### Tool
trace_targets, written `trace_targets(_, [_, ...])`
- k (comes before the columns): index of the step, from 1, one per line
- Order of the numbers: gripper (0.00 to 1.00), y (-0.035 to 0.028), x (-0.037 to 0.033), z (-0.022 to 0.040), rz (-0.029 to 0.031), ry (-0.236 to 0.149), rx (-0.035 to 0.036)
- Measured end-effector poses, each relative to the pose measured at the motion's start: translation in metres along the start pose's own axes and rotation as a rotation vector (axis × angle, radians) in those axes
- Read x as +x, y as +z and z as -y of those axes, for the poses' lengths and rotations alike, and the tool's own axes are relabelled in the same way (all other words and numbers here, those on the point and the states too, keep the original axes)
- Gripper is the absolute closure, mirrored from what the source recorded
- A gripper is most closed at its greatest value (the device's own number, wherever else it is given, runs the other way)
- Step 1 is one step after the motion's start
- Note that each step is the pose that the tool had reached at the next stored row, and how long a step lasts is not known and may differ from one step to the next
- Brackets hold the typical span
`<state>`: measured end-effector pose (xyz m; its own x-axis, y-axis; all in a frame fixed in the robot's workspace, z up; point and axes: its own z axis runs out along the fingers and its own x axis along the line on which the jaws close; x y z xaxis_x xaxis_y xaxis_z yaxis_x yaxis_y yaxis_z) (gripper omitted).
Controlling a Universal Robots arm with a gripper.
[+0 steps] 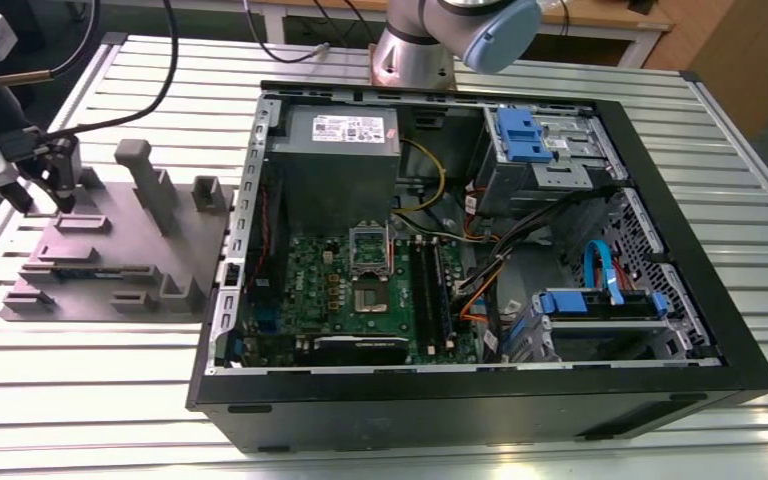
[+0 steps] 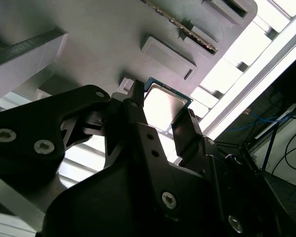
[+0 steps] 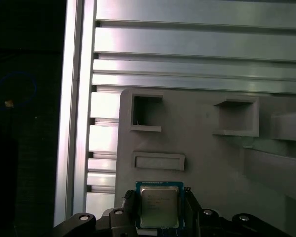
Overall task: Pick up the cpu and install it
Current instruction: 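Pick up the cpu and move it towards the insertion slot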
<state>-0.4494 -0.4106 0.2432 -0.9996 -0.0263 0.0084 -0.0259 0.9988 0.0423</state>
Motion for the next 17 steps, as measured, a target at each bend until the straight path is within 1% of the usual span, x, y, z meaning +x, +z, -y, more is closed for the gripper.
trace_targets(16, [0.53,-0.0034,0.0,-0.0001,0.0002,0.0,-0.0001])
trace_targets(17, [0.53,-0.0079,0.0001,-0.0003,0.0001,0.0,-0.0001])
